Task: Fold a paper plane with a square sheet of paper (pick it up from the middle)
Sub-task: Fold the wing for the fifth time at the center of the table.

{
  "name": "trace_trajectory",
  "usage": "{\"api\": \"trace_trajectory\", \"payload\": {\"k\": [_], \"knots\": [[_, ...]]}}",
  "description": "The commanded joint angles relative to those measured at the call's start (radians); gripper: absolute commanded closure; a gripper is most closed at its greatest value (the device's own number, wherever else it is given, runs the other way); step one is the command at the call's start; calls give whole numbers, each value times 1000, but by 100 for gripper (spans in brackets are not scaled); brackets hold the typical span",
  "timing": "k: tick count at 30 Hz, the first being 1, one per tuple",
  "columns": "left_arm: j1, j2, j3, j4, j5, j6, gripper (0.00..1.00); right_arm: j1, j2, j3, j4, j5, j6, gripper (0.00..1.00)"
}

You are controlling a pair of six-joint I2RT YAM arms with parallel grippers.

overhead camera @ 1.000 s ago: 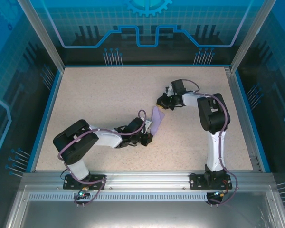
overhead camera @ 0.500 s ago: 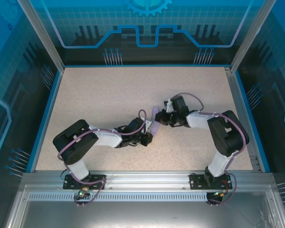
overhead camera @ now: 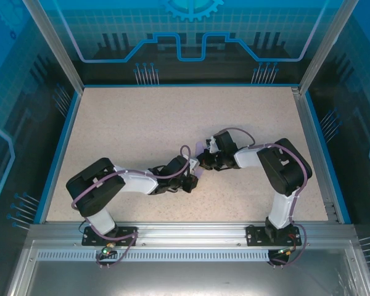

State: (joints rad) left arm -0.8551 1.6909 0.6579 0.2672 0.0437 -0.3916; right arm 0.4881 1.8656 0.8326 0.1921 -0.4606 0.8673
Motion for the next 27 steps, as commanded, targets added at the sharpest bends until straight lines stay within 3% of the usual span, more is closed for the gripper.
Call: {"api": "trace_trajectory", "payload": {"k": [1,19,27], "knots": [[-69,30,-86,-296,66,-33,95,-22,91,-20,-81,158,-54,93],[-168,-63,-142,-375,57,-123,95,-43,134,-33,-59,139,-76,94],[-130,-295,5,-507,-46,-69,86,-29,26,-23,-36,9,-86,86]]}}
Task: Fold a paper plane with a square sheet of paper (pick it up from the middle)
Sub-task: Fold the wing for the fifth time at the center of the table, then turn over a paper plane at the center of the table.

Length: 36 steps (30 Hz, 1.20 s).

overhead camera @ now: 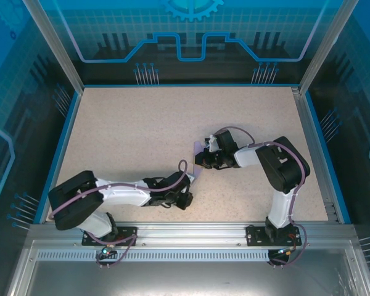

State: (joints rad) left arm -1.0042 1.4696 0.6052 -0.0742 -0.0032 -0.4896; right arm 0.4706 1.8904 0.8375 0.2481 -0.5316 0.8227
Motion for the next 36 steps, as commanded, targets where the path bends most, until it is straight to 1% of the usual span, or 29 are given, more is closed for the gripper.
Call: {"api": "trace_trajectory", "payload": {"k": [1,3,6,10,12,15,17,19,23,28,32,34,36], "knots": [[37,-89,71,-167,1,37,84,-13,-20,-26,-92,70,-38,84],[81,-96,99,-165,4,63,80,-13,-77,-20,-108,61,-38,77],[128,-57,150,-167,26,95,74,-22,-164,-5,-163,61,-47,69],[152,13,233,-173,20,131,63,-58,-281,-14,-253,91,-81,63],[156,60,285,-176,15,141,60,-77,-336,-17,-333,131,-119,60],[156,131,364,-201,-13,150,50,-125,-402,-57,-386,148,-144,56],[156,179,416,-230,-44,155,47,-154,-435,-82,-405,153,-153,55],[157,222,461,-245,-49,151,46,-171,-467,-103,-424,164,-164,53],[160,311,534,-272,-75,146,46,-204,-503,-150,-417,147,-161,51],[162,394,591,-308,-144,141,48,-229,-531,-197,-409,133,-159,51],[162,420,618,-348,-223,125,54,-240,-555,-224,-411,136,-158,50],[161,422,617,-343,-230,126,57,-239,-558,-231,-408,133,-157,50],[163,426,616,-348,-234,125,62,-240,-559,-235,-403,129,-154,50]]}}
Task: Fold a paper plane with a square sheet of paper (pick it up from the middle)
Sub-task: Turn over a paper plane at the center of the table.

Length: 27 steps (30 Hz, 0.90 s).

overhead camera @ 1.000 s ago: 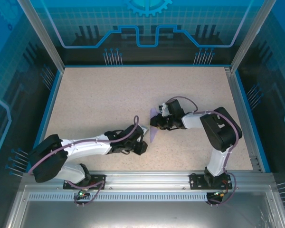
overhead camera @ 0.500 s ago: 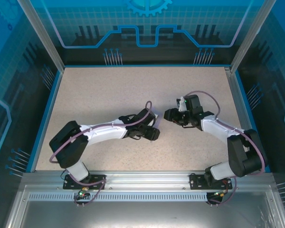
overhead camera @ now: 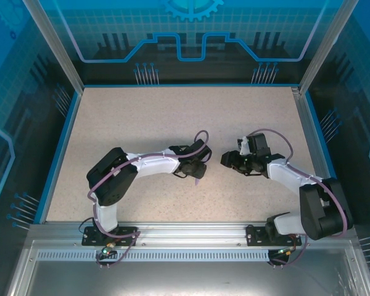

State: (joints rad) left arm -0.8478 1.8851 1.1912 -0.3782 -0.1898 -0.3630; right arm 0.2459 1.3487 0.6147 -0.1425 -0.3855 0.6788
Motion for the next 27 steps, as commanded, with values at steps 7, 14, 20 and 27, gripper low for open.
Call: {"api": "trace_trajectory", "payload": {"k": [7,14,20,27], "knots": [[22,-41,-18,-13,-21,-26,83,13,11,-32,70,-80,51,50],[80,-87,-99,90,150,-70,95,104,113,-31,257,-109,155,47],[125,-134,-164,170,247,-110,98,184,231,7,367,-106,213,45],[140,-141,-201,199,274,-123,99,217,296,49,408,-103,245,42]]}}
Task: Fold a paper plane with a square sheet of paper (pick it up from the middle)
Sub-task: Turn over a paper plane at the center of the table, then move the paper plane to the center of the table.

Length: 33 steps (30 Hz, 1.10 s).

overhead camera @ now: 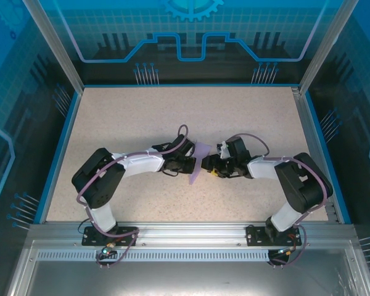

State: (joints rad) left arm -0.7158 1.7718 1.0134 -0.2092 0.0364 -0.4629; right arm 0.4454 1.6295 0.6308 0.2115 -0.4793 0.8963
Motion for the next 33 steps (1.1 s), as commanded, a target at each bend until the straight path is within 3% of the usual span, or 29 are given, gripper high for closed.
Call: {"api": "trace_trajectory", "payload": {"k": [1,14,17,26,33], "knots": [[9,-28,-26,36,51,-27,99,24,23,36,52,-14,32,42],[30,-43,-69,81,79,-48,100,67,44,72,-15,29,49,42],[32,-43,-73,89,86,-53,100,68,75,68,85,-16,98,45],[35,-57,-94,117,101,-69,100,80,87,61,155,-31,157,51],[60,-88,-134,169,137,-114,100,91,118,72,133,-22,148,59]]}}
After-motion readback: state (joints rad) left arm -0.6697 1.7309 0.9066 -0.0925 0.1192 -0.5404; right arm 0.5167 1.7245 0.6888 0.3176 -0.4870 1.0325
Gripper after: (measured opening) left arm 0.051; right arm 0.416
